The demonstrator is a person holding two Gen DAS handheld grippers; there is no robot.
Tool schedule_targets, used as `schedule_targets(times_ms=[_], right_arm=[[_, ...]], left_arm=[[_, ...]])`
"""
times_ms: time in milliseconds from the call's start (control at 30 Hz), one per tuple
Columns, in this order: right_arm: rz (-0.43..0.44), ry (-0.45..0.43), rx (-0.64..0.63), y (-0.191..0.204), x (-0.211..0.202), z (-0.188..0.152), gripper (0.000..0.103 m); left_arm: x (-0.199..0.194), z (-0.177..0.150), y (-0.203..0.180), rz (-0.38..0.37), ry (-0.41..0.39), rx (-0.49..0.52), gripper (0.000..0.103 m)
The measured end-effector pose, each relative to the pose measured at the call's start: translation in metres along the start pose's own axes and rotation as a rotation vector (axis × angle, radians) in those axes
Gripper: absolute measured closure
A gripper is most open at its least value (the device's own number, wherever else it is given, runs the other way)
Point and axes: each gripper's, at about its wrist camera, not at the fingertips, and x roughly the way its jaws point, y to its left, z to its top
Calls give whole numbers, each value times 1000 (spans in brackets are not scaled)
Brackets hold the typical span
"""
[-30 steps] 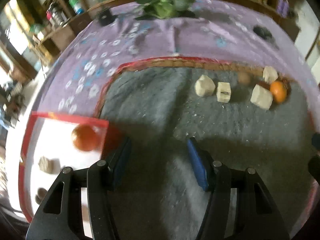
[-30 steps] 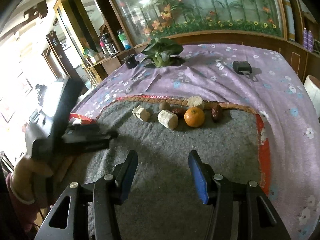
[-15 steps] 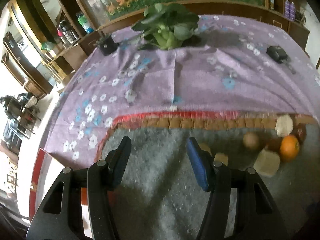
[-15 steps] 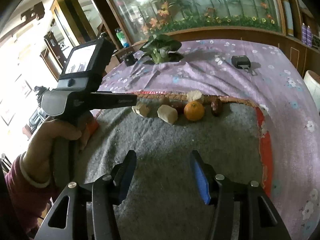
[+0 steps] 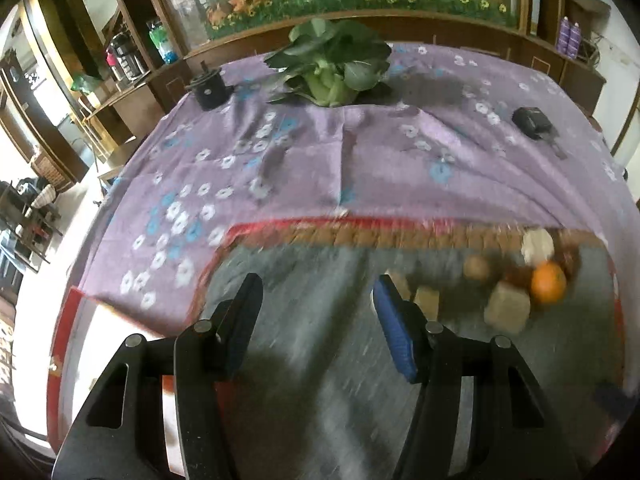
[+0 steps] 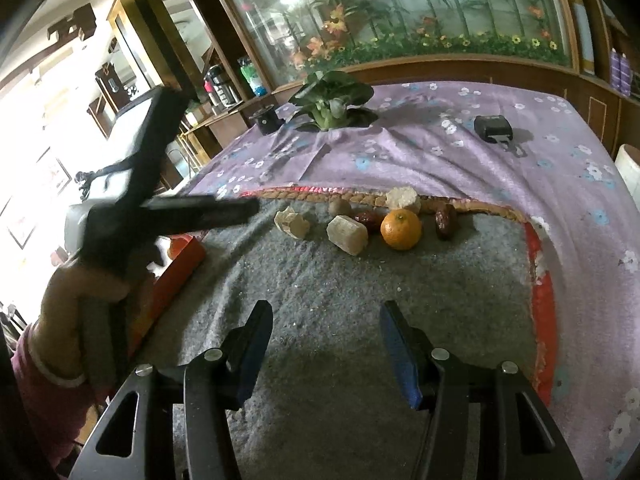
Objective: Organize fruits
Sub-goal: 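Move both open grippers back over the cake pieces on the felt, then grasp a pale cake cube with the left gripper while the right gripper reaches another cube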
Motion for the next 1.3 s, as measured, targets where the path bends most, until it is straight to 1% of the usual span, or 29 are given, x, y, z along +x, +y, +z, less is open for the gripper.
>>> schedule_targets(times_ms=[33, 100, 133, 233, 300, 333, 400, 467, 533, 600, 633, 667, 733, 800, 867, 967, 1033, 1100, 1133, 1167, 1200, 1300], right_arm=[[-1, 1, 1, 0, 1, 0, 49], [-9, 7, 1, -1, 1, -1, 49], [-10, 10, 2, -1, 2, -1, 49], [-8, 18, 0, -3, 3, -2, 49], [-3, 22, 0, -5, 5, -1, 49], [-2, 25, 1, -5, 6, -1, 49], [1, 23, 0, -6, 7, 0, 49], [10, 20, 0, -6, 7, 0, 49], [8, 20, -1, -5, 7, 0, 49], [1, 23, -6, -3, 7, -1, 49], [-1, 21, -10, -2, 6, -1, 49], [-2, 17, -12, -2, 5, -1, 49], [1, 10, -9, -2, 2, 0, 49], [4, 8, -6, -2, 1, 0, 49], [5, 9, -9, -1, 1, 0, 49], [3, 17, -14, -2, 4, -1, 49], [2, 21, -11, -2, 6, 0, 49], [-3, 22, -14, -1, 8, 0, 49], [-3, 22, -15, -1, 8, 0, 49], [-8, 22, -21, 0, 7, 0, 49], [-14, 20, -30, 2, 6, 1, 49], [-25, 14, -44, 4, 4, 2, 49]], left_arm=[[5, 3, -5, 7, 1, 11, 45], [20, 6, -15, 68, 18, 47, 45], [23, 5, -13, 77, 27, 50, 45], [14, -5, -5, 78, 8, 57, 45], [7, -18, -3, 96, 5, 98, 45], [6, -26, -2, 90, 30, 123, 45], [4, -42, 1, 37, 92, 141, 45], [-2, -46, 5, 18, 86, 126, 45], [-9, -41, 7, 4, 56, 103, 45], [-11, -32, 10, -48, 50, 57, 45], [-9, -27, 11, -95, 69, 30, 45], [-7, -24, 12, -118, 86, 16, 45], [-2, -18, 14, -141, 99, -15, 45], [3, -18, 17, -166, 130, -45, 45], [7, -23, 18, -216, 160, -49, 45], [8, -28, 11, -238, 167, 0, 45], [10, -29, 4, -256, 166, 14, 45], [13, -29, -5, -253, 163, 36, 45], [17, -32, -10, -232, 169, 55, 45], [16, -33, -10, -230, 155, 53, 45], [16, -33, -8, -236, 161, 44, 45], [16, -32, 2, -281, 167, -7, 46]])
